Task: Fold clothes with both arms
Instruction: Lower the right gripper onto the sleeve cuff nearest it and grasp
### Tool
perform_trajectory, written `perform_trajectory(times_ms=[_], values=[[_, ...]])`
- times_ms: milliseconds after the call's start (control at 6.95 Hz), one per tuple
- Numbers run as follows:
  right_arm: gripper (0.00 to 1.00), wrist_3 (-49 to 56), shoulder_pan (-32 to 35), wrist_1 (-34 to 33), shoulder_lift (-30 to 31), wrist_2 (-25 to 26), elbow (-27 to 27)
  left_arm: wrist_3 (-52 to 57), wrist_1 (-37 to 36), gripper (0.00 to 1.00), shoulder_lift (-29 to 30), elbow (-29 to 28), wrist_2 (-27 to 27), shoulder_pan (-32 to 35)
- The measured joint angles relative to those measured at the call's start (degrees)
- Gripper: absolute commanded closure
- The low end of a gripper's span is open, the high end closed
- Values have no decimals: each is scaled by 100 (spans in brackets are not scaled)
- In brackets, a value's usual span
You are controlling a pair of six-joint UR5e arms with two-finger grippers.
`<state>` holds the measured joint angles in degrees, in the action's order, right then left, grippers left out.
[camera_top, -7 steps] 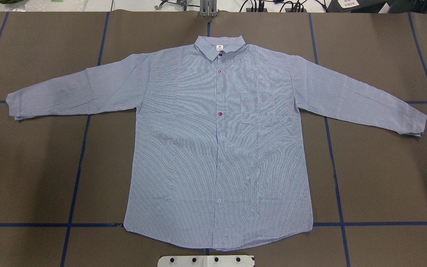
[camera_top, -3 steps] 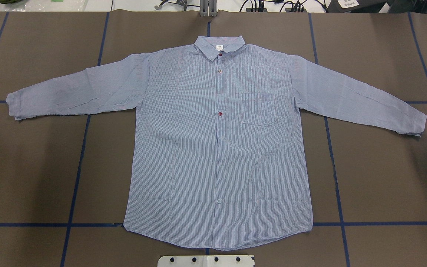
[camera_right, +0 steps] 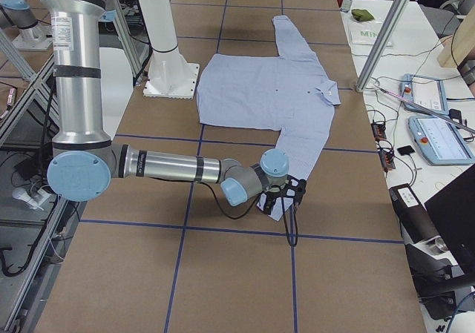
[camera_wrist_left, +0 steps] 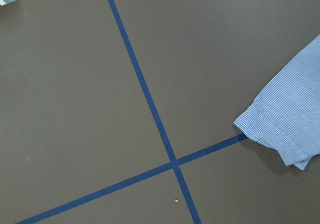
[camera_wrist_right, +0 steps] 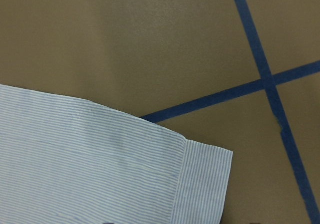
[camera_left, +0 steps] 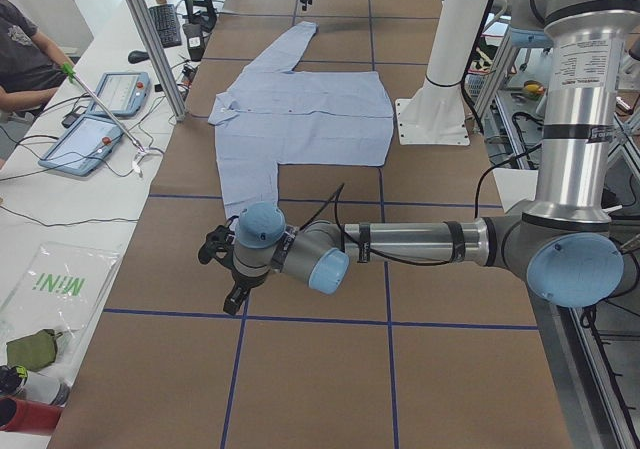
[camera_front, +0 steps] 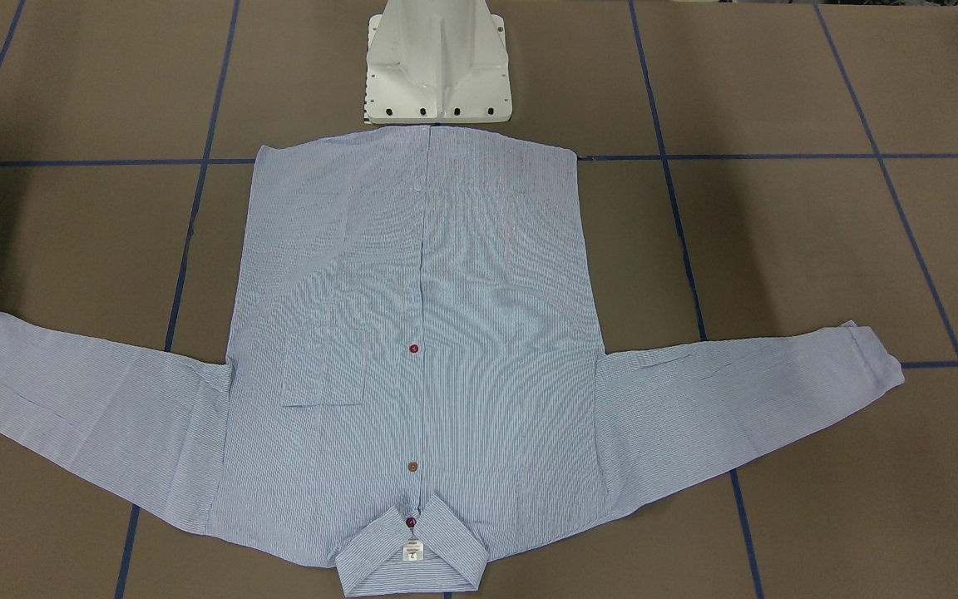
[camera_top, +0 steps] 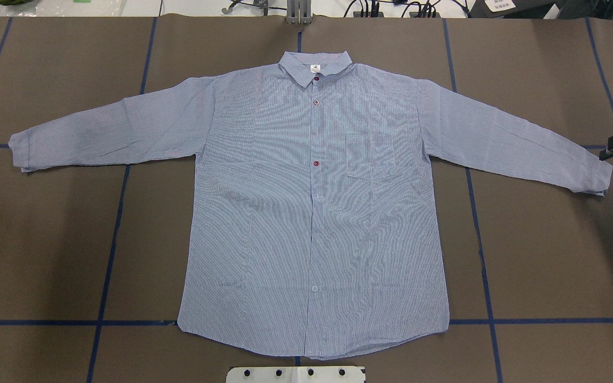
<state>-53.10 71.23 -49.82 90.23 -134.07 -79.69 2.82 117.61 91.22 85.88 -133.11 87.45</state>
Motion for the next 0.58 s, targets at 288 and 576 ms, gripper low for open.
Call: perform_trajectory(times_ms=[288, 576], values=[[10, -464, -233, 423, 41, 35, 220, 0, -1, 1, -1, 18, -3, 0], [23, -617, -382, 472, 46, 48, 253, 0, -1, 1, -13, 29, -4, 0]])
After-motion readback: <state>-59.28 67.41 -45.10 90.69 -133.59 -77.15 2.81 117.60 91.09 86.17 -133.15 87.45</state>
